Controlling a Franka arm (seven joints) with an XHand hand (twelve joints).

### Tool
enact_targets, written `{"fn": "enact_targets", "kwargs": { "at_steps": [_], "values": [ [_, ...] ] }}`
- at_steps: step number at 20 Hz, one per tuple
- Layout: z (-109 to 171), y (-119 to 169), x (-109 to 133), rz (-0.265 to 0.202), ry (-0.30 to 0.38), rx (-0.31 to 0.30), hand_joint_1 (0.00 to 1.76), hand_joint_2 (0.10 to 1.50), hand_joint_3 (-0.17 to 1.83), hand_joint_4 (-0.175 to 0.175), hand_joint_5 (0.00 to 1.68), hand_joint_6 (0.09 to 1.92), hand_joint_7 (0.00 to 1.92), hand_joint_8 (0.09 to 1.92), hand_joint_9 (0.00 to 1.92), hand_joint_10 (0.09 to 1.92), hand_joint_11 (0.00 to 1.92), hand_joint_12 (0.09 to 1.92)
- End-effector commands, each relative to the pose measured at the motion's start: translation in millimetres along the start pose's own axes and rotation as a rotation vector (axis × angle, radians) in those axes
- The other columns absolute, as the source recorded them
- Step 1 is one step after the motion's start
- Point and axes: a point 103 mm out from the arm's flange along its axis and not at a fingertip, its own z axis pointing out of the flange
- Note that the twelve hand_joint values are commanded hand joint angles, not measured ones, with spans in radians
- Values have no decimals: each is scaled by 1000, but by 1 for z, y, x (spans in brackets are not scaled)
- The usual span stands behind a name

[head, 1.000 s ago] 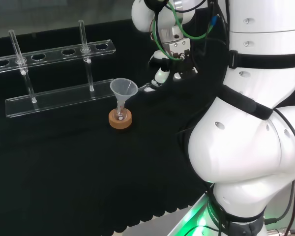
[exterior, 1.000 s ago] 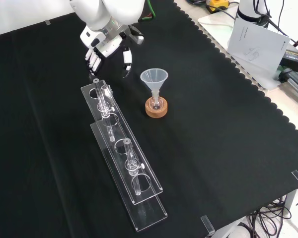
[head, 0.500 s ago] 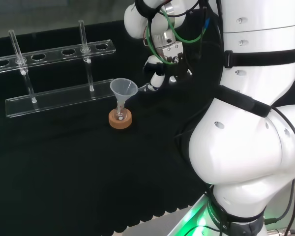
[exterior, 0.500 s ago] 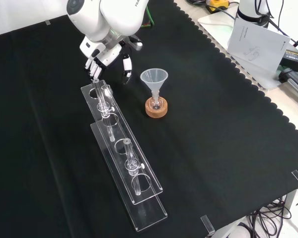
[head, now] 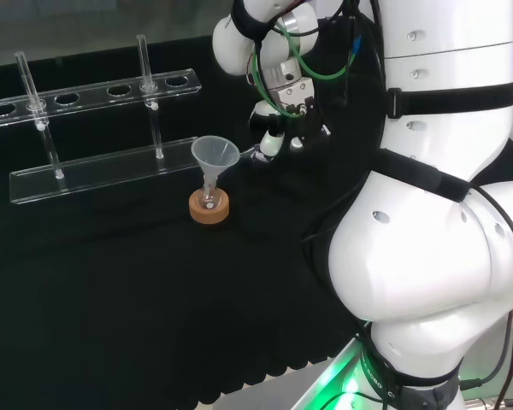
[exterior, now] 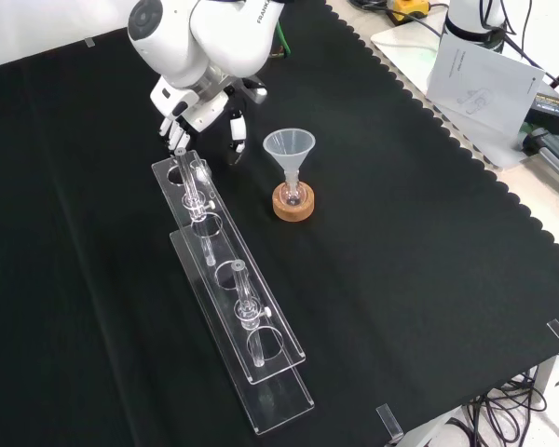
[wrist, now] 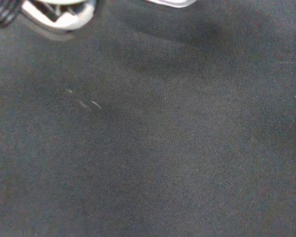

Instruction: Pick up the weighing funnel.

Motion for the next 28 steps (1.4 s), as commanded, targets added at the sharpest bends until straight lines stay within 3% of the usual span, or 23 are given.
{"fn": "enact_targets", "kwargs": {
  "at_steps": [1,9,14,17,28],
  "values": [
    [7,11,-1,2,-8,-3,860,610,560,-24,610,87,447,686,657,568,387,1351],
    [9,16,1,-8,-39,-27,881,616,561,-9,741,174,505,665,706,534,421,1324],
    [11,19,2,-6,-46,-28,886,619,562,2,718,482,527,648,735,493,427,1322],
    [12,20,2,1,-52,-33,888,618,565,3,694,571,529,652,741,492,429,1322],
    [14,23,1,14,-52,-38,896,628,572,5,702,621,539,659,750,496,442,1317]
  ]
}}
